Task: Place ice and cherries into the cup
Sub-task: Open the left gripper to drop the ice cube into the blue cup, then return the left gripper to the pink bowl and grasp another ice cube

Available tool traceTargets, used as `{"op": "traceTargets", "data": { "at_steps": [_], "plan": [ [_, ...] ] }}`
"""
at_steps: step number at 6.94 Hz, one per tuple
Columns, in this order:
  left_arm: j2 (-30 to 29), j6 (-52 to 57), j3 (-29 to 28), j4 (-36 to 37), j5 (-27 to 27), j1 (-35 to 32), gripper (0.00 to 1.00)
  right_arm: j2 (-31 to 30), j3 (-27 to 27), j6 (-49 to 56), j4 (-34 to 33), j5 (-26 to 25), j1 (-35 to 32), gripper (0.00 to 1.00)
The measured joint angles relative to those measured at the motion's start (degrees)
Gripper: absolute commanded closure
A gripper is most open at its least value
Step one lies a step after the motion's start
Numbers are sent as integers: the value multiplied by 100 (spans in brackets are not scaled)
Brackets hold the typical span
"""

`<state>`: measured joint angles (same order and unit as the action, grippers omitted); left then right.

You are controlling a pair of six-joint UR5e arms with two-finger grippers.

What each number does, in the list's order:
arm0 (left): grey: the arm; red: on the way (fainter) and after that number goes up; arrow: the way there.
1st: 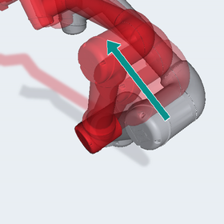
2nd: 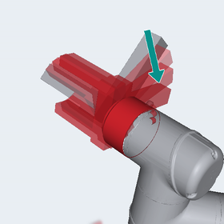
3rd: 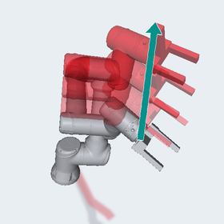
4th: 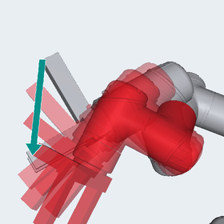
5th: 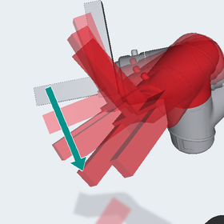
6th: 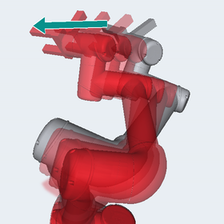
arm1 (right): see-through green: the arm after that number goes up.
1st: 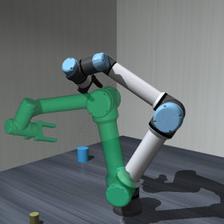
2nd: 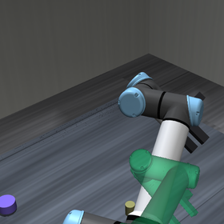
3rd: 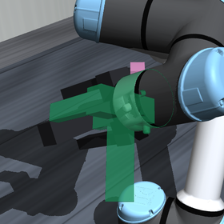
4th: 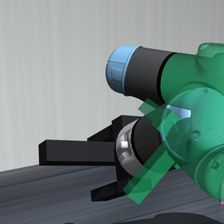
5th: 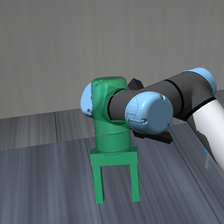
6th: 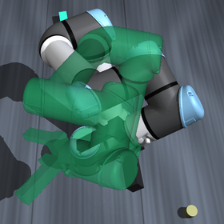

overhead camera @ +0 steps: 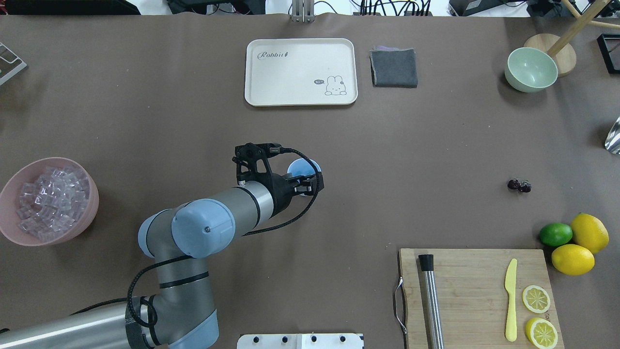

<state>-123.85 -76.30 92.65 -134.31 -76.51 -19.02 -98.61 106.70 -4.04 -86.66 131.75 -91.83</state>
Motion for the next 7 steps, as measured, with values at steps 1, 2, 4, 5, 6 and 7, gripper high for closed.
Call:
{"op": "traceTargets", "data": {
  "at_steps": [1,2,4,5,6,7],
  "plan": [
    [8,-7,36,-2,2,-1,2,0,1,2,2,0,-1,0],
    [70,-3,118,28,2,-14,2,-1,2,6,5,0,-1,0],
    [471,308,812,880,-91,-110,2,-2,6,7,5,0,-1,0],
    [767,701,1423,1683,-347,-238,2,-2,10,3,6,-2,-1,0],
    [1155,1188,1932,2285,-877,-552,2,-1,14,3,8,-5,-1,0],
    [1634,1764,2316,2570,-1559,-1023,2,0,18,4,8,-6,-1,0]
  ]
}}
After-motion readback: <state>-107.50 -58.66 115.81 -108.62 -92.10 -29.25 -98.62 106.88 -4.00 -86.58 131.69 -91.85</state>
